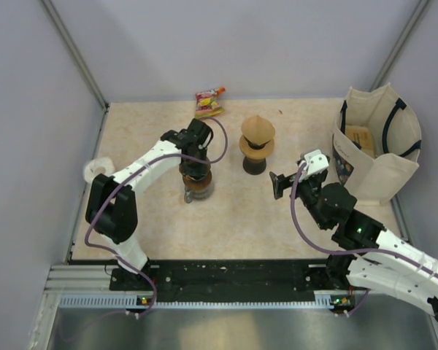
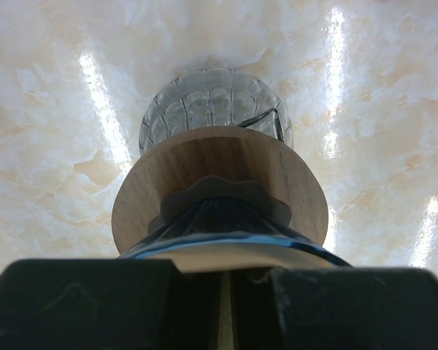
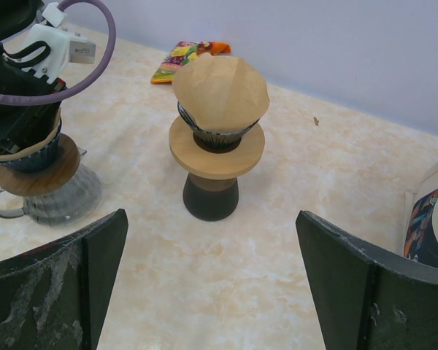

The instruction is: Place the coffee filter in the dripper

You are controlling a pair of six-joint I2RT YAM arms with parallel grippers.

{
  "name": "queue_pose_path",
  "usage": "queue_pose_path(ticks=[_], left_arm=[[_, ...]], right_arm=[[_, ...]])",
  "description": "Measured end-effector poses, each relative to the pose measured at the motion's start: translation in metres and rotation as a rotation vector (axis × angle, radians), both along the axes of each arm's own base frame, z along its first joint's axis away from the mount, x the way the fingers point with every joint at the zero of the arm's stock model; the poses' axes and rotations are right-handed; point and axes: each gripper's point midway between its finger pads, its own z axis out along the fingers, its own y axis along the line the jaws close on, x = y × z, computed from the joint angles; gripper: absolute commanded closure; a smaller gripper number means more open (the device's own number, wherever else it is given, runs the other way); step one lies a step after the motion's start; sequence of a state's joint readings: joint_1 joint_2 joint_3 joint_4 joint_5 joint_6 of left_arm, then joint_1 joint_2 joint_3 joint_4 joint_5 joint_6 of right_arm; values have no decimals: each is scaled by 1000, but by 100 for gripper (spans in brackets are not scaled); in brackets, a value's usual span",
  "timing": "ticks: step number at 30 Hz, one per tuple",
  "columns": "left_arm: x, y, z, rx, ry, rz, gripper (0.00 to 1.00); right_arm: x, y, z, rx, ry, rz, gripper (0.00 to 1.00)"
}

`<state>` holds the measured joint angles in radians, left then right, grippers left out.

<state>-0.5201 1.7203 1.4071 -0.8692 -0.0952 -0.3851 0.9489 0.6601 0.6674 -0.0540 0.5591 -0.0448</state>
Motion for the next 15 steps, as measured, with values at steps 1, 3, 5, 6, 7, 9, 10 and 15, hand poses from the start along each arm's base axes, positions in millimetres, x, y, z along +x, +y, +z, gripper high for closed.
queue_pose_path(ticks=[1,3,5,6,7,9,10,15], left_arm=[[0,0,-1,2,3,0,88],[0,0,-2,3,5,0,87],[0,0,-2,5,5,0,87],[0,0,-2,5,4,0,87],[0,0,-2,6,4,0,87],[0,0,-2,6,4,0,87],[0,0,-3,6,4,0,87],[0,0,-3,7,5,-1,86]], right_arm=[[0,0,0,0,0,-1,1],[0,0,0,0,0,-1,1],[0,0,0,0,0,-2,1],[0,0,0,0,0,-2,1],[0,0,0,-1,0,-2,1],[0,-1,0,-1,0,-4,1],[0,-1,0,-1,0,-5,1],[0,-1,0,-1,0,-6,1]])
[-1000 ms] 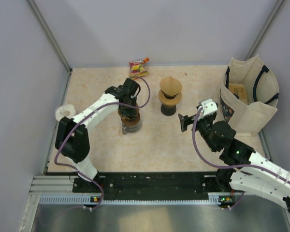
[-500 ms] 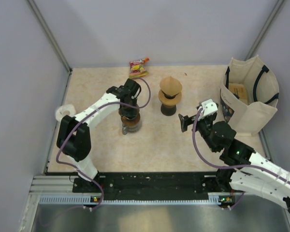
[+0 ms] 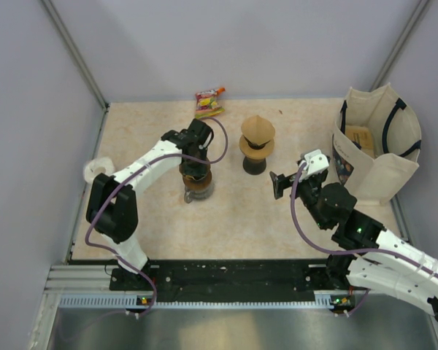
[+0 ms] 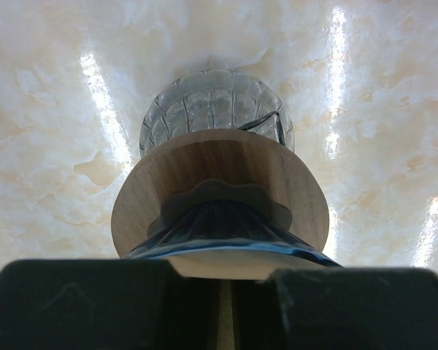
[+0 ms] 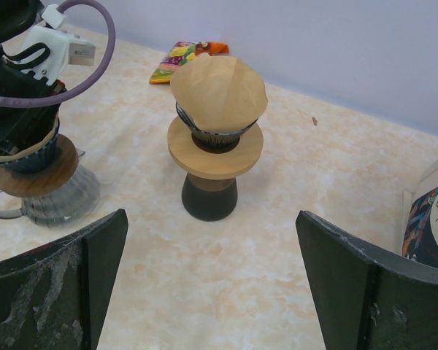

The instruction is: Place the coffee filter in the dripper

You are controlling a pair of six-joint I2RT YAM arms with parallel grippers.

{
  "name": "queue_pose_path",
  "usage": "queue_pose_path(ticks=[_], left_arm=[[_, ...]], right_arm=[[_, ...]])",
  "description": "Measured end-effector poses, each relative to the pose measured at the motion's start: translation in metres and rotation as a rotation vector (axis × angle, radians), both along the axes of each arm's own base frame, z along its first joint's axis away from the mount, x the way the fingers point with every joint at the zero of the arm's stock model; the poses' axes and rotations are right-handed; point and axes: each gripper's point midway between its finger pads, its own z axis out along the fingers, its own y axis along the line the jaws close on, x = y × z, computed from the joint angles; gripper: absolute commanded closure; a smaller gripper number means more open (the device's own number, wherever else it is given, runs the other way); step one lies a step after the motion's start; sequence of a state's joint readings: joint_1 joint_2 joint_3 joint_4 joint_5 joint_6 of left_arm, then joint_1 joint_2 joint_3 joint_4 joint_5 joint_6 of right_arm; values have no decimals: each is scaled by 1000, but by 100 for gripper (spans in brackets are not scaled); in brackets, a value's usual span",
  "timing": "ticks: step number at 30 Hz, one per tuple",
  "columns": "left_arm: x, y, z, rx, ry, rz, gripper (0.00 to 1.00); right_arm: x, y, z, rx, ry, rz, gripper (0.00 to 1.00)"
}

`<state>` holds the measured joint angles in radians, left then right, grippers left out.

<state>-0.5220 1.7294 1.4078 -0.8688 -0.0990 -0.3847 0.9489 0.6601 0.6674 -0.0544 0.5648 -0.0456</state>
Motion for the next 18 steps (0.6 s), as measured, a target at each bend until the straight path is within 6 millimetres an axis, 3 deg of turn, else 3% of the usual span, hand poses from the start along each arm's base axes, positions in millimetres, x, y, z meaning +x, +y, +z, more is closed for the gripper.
queue_pose_path(ticks=[6,18], left_arm=[[1,1,1,9,-7,-10,74],[1,0,6,13,-7,-17,64]], right_arm=[[0,-1,0,-4,-2,-2,1],[0,-1,0,-6,-3,-3,1]])
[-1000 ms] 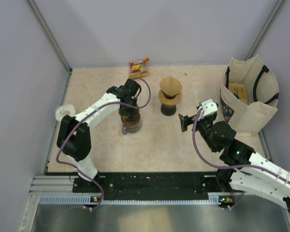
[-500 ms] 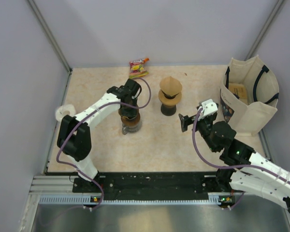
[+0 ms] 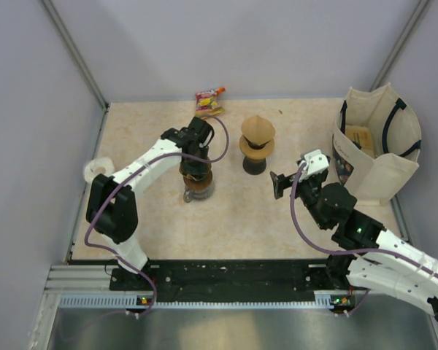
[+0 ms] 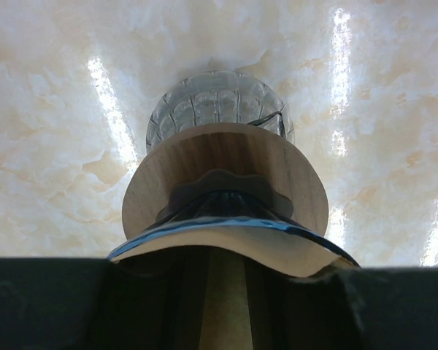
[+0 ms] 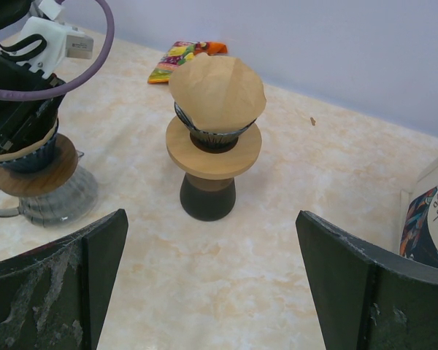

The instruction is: Place the coffee filter in the dripper

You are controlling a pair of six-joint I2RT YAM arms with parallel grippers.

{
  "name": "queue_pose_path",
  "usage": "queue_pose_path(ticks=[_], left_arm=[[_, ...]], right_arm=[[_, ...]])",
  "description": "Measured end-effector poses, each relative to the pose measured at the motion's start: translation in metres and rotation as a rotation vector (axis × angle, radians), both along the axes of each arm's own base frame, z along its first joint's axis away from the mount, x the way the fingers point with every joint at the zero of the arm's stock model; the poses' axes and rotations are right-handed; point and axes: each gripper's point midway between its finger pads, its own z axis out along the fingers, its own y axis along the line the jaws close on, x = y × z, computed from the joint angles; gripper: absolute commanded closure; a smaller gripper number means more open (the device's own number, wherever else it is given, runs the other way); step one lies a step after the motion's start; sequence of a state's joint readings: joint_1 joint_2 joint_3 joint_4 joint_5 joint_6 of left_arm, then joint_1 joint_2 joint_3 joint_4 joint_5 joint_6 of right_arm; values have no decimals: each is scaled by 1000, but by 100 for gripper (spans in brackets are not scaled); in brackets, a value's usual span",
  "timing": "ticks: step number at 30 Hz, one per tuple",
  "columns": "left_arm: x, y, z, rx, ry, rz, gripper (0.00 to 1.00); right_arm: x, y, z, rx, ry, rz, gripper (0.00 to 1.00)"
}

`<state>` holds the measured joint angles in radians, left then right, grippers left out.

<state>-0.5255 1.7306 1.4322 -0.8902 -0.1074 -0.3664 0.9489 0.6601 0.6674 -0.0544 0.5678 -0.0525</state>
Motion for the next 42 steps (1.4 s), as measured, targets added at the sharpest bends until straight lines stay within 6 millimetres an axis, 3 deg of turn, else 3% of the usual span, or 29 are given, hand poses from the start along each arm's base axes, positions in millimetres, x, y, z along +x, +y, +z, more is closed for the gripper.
queue_pose_path(ticks=[31,42], left_arm=[[2,-4,13,-7,-28,-9,59],[-1,-6,13,-12,-23,-13,80]], right_arm=[[0,0,0,0,0,0,1],[0,0,0,0,0,1,1]])
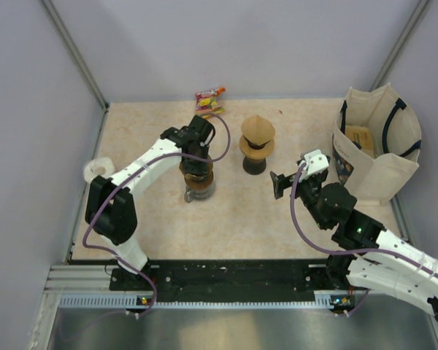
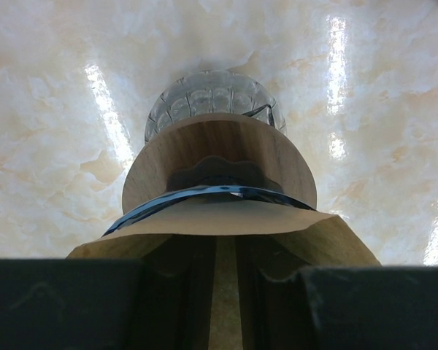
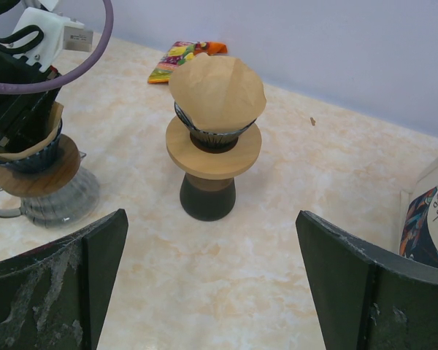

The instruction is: Place the coffee filter in the dripper

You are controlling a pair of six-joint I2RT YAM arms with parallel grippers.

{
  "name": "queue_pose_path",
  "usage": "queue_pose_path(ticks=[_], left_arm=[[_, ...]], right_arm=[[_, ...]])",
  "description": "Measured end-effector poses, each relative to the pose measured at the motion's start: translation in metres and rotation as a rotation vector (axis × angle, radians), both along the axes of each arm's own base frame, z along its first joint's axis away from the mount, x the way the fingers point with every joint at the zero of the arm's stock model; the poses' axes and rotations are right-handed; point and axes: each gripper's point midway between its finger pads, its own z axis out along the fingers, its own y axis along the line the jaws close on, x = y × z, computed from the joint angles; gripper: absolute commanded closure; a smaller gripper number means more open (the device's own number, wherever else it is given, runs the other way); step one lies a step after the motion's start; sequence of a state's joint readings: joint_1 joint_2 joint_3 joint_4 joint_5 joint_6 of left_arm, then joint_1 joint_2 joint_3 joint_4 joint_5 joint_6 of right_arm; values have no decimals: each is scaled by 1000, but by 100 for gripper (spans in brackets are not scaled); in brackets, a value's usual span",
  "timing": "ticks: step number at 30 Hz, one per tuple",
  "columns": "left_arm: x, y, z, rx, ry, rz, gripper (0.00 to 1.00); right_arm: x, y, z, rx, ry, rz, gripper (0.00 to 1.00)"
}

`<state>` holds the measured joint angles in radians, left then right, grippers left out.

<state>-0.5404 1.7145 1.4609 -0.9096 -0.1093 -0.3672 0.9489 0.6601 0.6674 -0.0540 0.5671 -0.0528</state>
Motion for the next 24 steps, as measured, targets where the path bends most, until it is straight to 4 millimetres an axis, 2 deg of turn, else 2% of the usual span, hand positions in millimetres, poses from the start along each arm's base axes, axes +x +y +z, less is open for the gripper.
queue_pose_path(ticks=[7,16,24], left_arm=[[-1,-1,0,0,2,-4,89],[-2,-2,1,-3,3,-7,93],[-3,-4,6,-8,-5,-12,92]], right_arm=[[0,0,0,-1,0,0,1],[0,0,0,-7,-3,1,1],[0,0,0,-7,-2,1,1]])
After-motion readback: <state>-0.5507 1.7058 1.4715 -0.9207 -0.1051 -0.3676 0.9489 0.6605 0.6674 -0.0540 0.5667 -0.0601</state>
